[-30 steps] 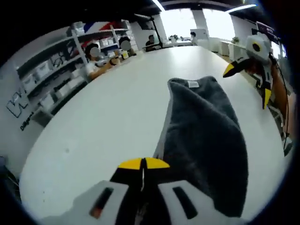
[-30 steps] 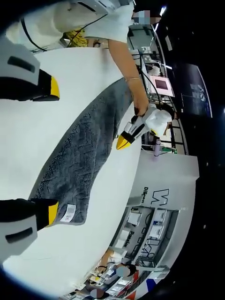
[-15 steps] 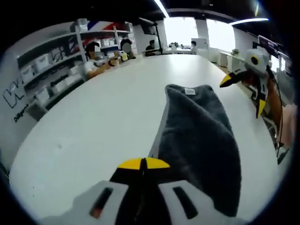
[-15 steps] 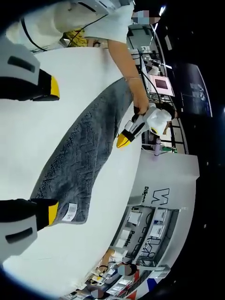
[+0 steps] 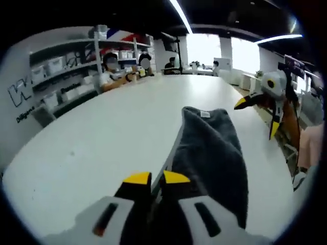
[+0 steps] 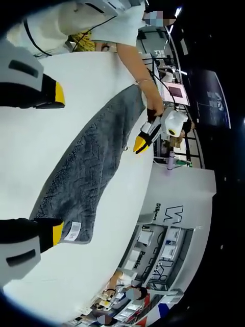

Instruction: Fold the towel on the table until its edges align and the towel forms a compact rectangular stack.

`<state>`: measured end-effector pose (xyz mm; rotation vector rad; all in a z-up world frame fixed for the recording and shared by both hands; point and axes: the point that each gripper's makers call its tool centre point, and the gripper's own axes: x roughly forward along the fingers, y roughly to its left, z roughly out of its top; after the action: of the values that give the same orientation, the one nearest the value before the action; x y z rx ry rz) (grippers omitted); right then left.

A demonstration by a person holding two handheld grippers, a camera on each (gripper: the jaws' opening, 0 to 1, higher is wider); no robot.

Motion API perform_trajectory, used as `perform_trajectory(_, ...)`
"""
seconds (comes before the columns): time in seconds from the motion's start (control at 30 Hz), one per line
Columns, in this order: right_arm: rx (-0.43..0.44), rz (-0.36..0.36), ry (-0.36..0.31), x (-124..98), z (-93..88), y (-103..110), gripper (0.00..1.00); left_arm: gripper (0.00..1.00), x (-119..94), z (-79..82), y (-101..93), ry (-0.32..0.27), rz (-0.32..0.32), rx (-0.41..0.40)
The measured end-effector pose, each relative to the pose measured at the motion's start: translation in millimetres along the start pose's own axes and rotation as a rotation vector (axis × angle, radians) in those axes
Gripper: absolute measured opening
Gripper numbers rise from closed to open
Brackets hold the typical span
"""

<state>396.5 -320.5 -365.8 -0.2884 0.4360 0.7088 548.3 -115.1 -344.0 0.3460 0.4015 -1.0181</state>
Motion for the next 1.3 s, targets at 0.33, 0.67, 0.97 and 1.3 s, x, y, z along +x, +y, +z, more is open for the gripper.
perform_trajectory(0.33,-0.01,0.027,0.007,11.5,4.6,9.8,0.93,0.26,-63.6,-21.0,16.6,0.002,0.028,-0.03)
perform_trajectory(0.67,-0.027,0.063,0.015,25.4,12.4,19.2,0.93,0.51,-123.0,-50.4,10.6,0.01,0.067,-0.05)
perform_trajectory(0.97,-0.04,0.083,0.022,30.2,15.9,23.1,0.95,0.57,-174.2,-75.5,7.9,-0.024,0.095,-0.097)
perform_trajectory(1.3,-0.038,0.088,0.036,35.2,15.5,23.1,0.97,0.74,-223.1,-111.3,12.8,-0.019,0.187,-0.142)
